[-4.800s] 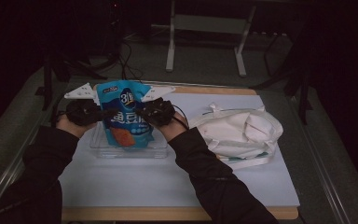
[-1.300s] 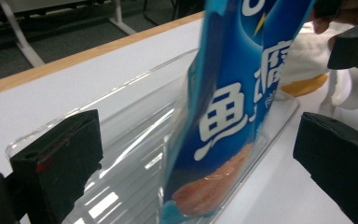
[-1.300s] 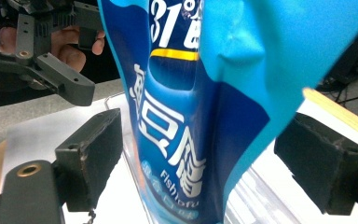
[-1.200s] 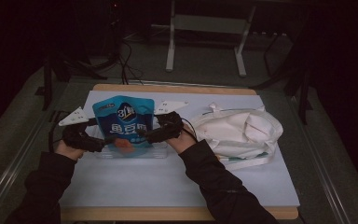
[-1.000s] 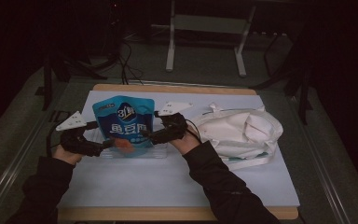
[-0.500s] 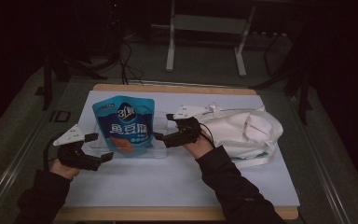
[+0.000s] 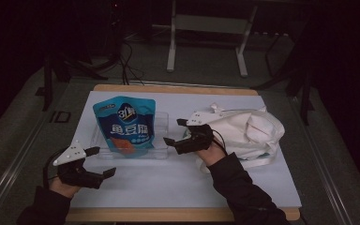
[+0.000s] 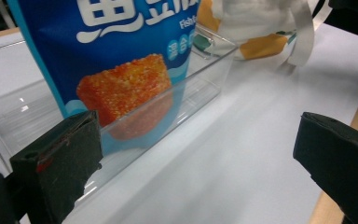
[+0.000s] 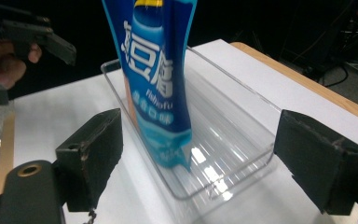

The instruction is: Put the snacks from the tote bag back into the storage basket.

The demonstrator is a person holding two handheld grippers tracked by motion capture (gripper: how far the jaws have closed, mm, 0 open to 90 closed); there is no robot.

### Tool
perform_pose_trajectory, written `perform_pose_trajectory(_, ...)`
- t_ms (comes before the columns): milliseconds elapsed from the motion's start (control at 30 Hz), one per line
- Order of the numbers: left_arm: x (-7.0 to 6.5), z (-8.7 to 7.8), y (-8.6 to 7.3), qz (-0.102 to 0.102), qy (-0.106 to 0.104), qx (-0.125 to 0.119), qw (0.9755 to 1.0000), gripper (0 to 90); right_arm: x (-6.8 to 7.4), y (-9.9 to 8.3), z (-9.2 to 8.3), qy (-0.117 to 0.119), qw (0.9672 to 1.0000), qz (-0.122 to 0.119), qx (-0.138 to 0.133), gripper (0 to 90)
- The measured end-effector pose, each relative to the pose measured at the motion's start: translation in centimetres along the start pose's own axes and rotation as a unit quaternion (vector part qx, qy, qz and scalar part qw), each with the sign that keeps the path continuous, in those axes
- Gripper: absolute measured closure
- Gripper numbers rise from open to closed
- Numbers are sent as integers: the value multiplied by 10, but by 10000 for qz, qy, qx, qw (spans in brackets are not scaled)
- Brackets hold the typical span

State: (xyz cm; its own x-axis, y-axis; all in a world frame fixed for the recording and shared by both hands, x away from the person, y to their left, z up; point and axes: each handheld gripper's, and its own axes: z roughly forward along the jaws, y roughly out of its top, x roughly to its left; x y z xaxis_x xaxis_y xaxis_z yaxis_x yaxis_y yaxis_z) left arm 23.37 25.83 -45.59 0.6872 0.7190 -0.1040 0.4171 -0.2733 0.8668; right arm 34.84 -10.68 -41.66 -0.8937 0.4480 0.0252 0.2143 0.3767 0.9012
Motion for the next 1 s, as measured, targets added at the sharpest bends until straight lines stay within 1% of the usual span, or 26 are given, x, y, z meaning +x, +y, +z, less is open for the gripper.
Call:
perform_pose_trajectory(67, -5, 1, -1, -36, -37, 50, 10000, 16, 0, -4, -5, -7, 10000, 2, 34, 153)
perform_pose_trajectory(133, -9, 2, -1, -61, -139, 99, 9998, 16, 0, -7, -10, -22, 10000, 28, 28, 153)
perform_pose_trajectory(167, -11, 2, -2, -73, -124, 139, 9998, 16, 0, -9, -13, -38, 10000, 30, 21, 153)
perform_pose_trajectory(233, -15, 1, -3, -99, -199, 118, 9997, 16, -1, -12, -18, -56, 10000, 41, 22, 153)
perform_pose_trajectory(267, -17, 1, -4, -104, -199, 103, 9997, 16, -1, -14, -20, -61, 10000, 49, 13, 153)
perform_pose_trajectory(300, -20, 1, -3, -66, -222, 129, 9996, 16, -2, -16, -23, -74, 10000, 59, 8, 153)
perform_pose_trajectory(400, -29, 1, -1, 70, -305, 83, 9995, 16, -2, -21, -30, -76, 9999, 96, 3, 153)
perform_pose_trajectory(467, -34, 3, 3, 133, -399, 36, 9991, 16, -2, -25, -36, -105, 9999, 90, 5, 153)
perform_pose_trajectory(567, -41, 7, 8, 209, -522, -8, 9984, 16, -3, -30, -45, -156, 9998, 119, -29, 153)
perform_pose_trajectory(633, -44, 11, 12, 285, -576, 11, 9979, 16, -5, -34, -50, -200, 9997, 159, -50, 153)
perform_pose_trajectory(767, -50, 20, 17, 332, -784, 35, 9964, 16, -9, -40, -61, -298, 9992, 257, -87, 154)
perform_pose_trajectory(833, -52, 22, 18, 355, -821, 44, 9960, 16, -10, -42, -64, -327, 9991, 265, -93, 154)
perform_pose_trajectory(867, -55, 27, 21, 411, -914, 41, 9950, 16, -12, -45, -69, -363, 9989, 292, -101, 155)
perform_pose_trajectory(900, -55, 27, 21, 411, -914, 41, 9950, 16, -13, -46, -72, -387, 9988, 295, -107, 156)
perform_pose_trajectory(933, -57, 30, 23, 422, -960, 58, 9945, 16, -13, -46, -72, -387, 9988, 295, -107, 156)
perform_pose_trajectory(967, -60, 33, 25, 461, -1014, 64, 9938, 16, -14, -50, -78, -429, 9985, 329, -117, 156)
perform_pose_trajectory(1000, -62, 36, 26, 472, -1057, 84, 9932, 16, -14, -50, -78, -429, 9985, 329, -117, 156)
